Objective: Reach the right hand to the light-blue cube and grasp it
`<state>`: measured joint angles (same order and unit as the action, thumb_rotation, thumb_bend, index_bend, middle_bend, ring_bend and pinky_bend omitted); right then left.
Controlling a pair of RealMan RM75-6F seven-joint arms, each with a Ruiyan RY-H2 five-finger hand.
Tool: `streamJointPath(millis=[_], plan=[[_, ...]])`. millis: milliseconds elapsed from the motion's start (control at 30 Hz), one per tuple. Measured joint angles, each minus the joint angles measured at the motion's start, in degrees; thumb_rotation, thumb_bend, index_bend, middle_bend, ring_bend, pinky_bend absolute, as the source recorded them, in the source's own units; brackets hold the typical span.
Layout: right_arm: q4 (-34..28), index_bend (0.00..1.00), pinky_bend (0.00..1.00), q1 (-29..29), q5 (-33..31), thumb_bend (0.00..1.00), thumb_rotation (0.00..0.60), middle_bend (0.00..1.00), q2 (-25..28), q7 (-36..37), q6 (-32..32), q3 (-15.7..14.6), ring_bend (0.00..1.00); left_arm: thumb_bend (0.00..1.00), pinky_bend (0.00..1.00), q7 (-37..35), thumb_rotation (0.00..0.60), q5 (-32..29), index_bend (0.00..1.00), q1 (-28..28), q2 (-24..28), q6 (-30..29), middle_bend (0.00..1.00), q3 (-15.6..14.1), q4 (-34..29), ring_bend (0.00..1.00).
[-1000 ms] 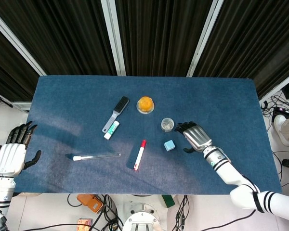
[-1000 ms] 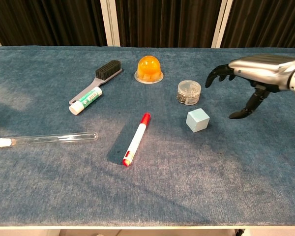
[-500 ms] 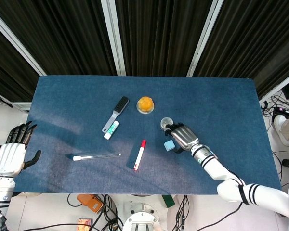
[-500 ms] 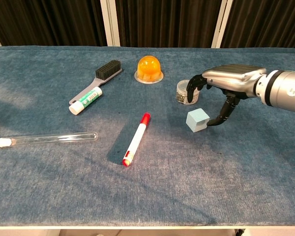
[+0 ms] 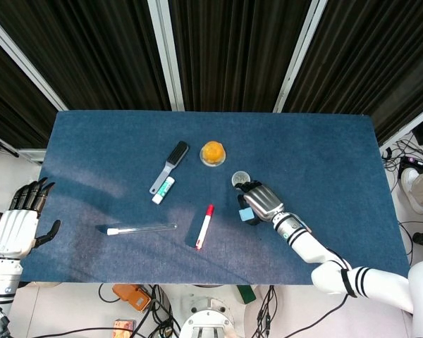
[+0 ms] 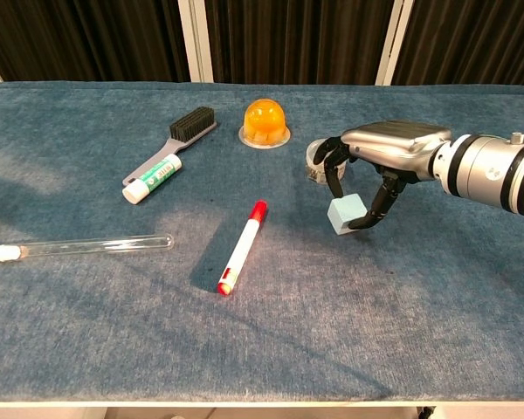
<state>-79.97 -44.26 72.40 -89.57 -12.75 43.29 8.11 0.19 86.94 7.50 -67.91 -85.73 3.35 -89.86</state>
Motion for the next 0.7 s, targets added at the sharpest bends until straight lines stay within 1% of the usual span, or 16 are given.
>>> streamJointPath(millis=[200, 367, 533, 700], plan=[[-1.36, 0.68, 0.26, 0.54, 0.83, 0.32, 0.600, 0.25, 1.67, 1.15, 3.30, 0.74, 0.27, 0.33, 0.08, -0.12, 0.600, -0.03, 0.08, -0.03, 0.07, -0.03, 0.00, 0.01, -0.04, 0.00], [-5.07, 0.68, 0.26, 1.67, 1.84, 0.32, 0.600, 0.25, 5.08, 1.95, 7.14, 1.67, 0.27, 0.33, 0.08, -0.02, 0.600, -0.06, 0.08, -0.04, 0.08, -0.02, 0.00, -0.01, -0.11, 0.00], [-10.86, 0.68, 0.26, 4.09, 4.37, 0.32, 0.600, 0.25, 9.97, 2.69, 13.06, 2.12, 0.27, 0.33, 0.08, -0.04, 0.600, -0.13, 0.08, -0.12, 0.15, -0.09, 0.00, -0.01, -0.19, 0.00], [-17.06, 0.68, 0.26, 8.26, 8.45, 0.32, 0.600, 0.25, 15.67, 4.44, 21.68, 2.16, 0.27, 0.33, 0.08, -0.03, 0.600, -0.34, 0.08, -0.16, 0.15, -0.04, 0.00, 0.04, -0.30, 0.00]])
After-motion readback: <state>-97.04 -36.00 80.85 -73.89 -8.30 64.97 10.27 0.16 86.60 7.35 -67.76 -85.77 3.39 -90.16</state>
